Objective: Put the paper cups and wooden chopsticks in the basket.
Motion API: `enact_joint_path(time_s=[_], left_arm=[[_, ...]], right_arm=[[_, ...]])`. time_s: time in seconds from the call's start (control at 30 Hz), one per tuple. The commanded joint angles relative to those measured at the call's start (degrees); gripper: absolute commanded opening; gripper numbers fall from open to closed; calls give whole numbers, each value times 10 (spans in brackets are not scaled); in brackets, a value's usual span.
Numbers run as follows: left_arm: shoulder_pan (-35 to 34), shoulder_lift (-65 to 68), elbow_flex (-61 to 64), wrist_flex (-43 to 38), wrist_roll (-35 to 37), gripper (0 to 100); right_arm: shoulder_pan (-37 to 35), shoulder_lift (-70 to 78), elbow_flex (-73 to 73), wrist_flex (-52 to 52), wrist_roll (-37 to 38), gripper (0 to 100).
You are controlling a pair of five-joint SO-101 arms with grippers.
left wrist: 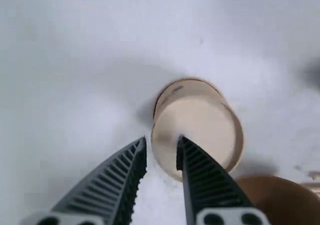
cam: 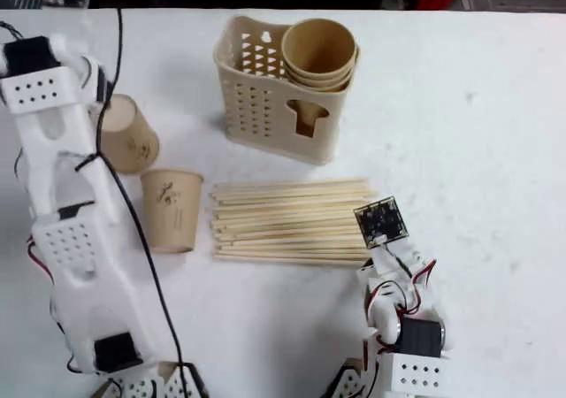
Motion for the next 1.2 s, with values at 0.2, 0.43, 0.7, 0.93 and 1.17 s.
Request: enact_joint_path(time_s=[0.2,0.43,0.7,0.93,1.17], left_arm=[[-107,96,-122,-8,-25,118],[-172,108,-157,-6,-60,118],[-187,20,-249,4,-56,118],[-118,-51,-114,5,-89,197],[-8,-115,51,3,-161,195]], right_arm=[[-5,-1,5,-8,7,21],[-5,-1,5,-8,7,21],[-5,-1,5,-8,7,21],[-5,-1,5,-8,7,21],[-5,-1,5,-8,7,21]])
